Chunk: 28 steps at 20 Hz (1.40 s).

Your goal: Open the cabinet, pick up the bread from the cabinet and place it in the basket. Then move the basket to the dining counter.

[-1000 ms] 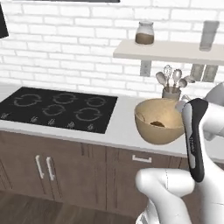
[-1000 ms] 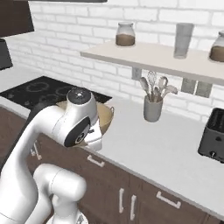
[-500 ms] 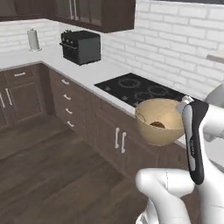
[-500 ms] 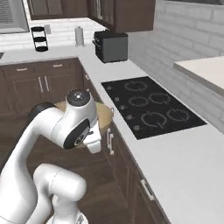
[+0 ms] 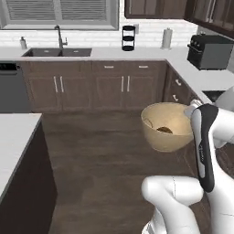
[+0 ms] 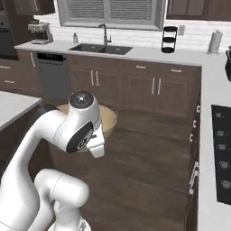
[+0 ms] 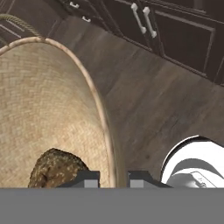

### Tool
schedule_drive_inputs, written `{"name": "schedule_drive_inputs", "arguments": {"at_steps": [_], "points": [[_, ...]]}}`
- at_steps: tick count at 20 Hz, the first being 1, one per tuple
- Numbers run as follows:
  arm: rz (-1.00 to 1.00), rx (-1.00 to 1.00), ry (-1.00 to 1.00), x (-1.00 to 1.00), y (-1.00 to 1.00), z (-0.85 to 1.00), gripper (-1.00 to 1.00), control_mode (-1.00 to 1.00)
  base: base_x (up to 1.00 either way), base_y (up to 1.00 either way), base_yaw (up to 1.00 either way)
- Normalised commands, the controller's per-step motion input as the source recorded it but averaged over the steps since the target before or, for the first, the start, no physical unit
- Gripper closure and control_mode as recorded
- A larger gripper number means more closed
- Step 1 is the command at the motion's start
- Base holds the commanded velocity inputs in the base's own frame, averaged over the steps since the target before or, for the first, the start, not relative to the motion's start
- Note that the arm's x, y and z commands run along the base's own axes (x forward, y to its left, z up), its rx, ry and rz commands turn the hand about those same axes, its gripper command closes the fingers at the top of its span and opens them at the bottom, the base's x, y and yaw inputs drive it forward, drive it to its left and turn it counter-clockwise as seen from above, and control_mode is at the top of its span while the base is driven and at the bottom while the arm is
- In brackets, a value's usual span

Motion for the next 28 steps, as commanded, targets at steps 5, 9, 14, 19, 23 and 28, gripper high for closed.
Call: {"name": "schedule_drive_inputs", "arguments": {"at_steps": [5, 9, 14, 19, 23, 28], "points": [[0.0, 0.0, 0.0, 0.0, 0.0, 0.0, 1.0, 1.0, 0.54, -0.03, 0.87], [0.0, 0.0, 0.0, 0.0, 0.0, 0.0, 1.0, 1.0, 0.63, -0.41, 0.74], [0.0, 0.0, 0.0, 0.0, 0.0, 0.0, 1.0, 1.0, 0.52, -0.55, 0.71], [0.0, 0.0, 0.0, 0.0, 0.0, 0.0, 1.0, 1.0, 0.42, -0.84, 0.6], [0.0, 0.0, 0.0, 0.0, 0.0, 0.0, 1.0, 1.0, 0.07, -0.39, 0.64], [0.0, 0.0, 0.0, 0.0, 0.0, 0.0, 1.0, 1.0, 0.0, 0.03, 0.75]]}}
